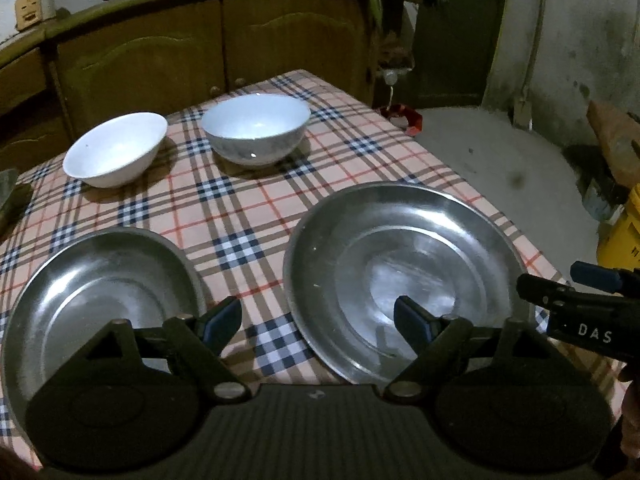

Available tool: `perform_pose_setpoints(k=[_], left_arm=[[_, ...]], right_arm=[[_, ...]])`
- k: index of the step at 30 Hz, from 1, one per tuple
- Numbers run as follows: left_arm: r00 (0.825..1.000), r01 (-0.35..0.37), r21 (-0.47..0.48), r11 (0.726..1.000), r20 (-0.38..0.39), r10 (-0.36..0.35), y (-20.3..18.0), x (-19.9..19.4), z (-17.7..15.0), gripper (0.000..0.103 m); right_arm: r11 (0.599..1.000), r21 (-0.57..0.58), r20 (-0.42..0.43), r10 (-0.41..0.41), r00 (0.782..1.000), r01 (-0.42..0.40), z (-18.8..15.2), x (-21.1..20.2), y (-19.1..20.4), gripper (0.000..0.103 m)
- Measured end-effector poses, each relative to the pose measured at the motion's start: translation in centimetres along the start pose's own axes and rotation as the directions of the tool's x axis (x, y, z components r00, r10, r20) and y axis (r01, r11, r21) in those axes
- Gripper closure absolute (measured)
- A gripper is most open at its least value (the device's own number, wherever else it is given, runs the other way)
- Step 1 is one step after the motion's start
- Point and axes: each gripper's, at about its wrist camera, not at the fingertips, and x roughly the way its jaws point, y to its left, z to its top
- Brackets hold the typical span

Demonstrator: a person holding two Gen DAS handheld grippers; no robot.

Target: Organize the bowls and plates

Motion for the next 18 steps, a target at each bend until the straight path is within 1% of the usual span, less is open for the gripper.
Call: perform_pose_setpoints(k=[4,8,12,14,18], left_arm=[[0.999,-0.006,-0.009,1.0,-0.033,0.006,0.0,1.6,0.1,0.018],[0.999,-0.002,-0.012,1.0,-0.048,0.001,0.0,2.7,0.2,0.018],[0.999,0.002,-0.024,1.0,-0.048,-0.003,0.1,3.4,0.4,0.018],[0.999,0.001,-0.026,1.0,-0.054,-0.002,0.1,3.9,0.5,0.019],[0.998,0.012,-0.024,1.0,-0.063,-0.013,-0.1,4.7,0.5,0.026]], right_arm=[[1.0,0.02,-0.017,0.016,1.0,-0.016,-0.2,1.0,-0.4,0.019],[0.998,0.036,-0.022,0.052,0.998,-0.051,-0.1,1.7,-0.5,0.019],[0.998,0.028,-0.025,0.06,0.998,-0.059,0.0,2.5,-0.3,0.019],[0.997,0.035,-0.032,0.063,0.998,-0.062,0.0,3.0,-0.3,0.019],[0.996,0.06,-0.044,0.069,0.997,-0.067,0.0,3.8,-0.6,0.019]])
